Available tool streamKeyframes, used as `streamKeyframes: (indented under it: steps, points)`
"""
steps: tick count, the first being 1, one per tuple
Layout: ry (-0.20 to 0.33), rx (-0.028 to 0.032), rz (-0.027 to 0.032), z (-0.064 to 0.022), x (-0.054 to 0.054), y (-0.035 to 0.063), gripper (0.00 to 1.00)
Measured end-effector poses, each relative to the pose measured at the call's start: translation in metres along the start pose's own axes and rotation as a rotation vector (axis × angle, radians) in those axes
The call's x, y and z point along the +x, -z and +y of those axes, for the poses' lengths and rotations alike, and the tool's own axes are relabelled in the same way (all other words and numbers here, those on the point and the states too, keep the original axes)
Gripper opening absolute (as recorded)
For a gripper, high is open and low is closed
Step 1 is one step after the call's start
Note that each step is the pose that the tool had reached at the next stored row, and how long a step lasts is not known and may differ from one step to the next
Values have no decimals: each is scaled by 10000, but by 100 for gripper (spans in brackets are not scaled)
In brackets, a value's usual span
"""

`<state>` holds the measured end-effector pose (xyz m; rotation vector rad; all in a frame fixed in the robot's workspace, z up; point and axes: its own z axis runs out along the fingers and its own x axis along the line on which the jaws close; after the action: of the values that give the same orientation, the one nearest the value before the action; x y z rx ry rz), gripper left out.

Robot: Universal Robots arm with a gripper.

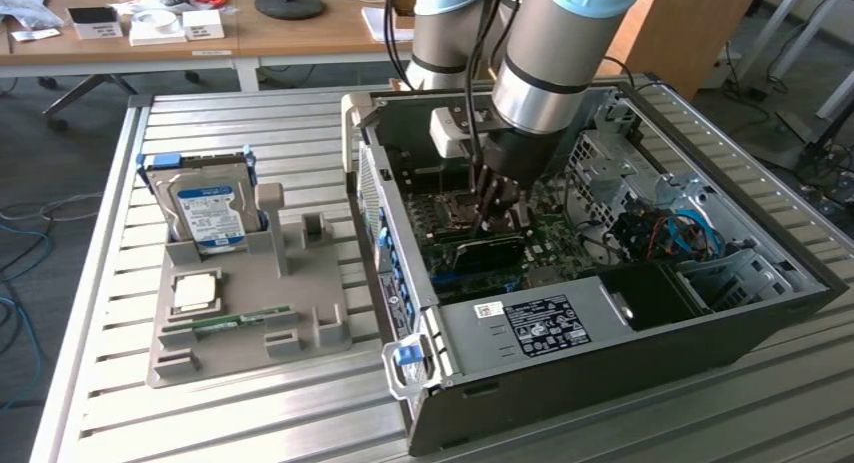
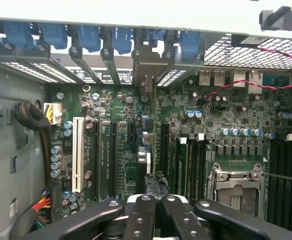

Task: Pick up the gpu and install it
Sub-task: 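Press down on the gpu until it lock into place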

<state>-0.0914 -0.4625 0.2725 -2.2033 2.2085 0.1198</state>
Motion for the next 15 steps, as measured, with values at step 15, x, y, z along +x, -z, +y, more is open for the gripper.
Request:
streamKeyframes:
  steps: [15]
  points:
    - [2,-1,1,3,-19,-48,11]
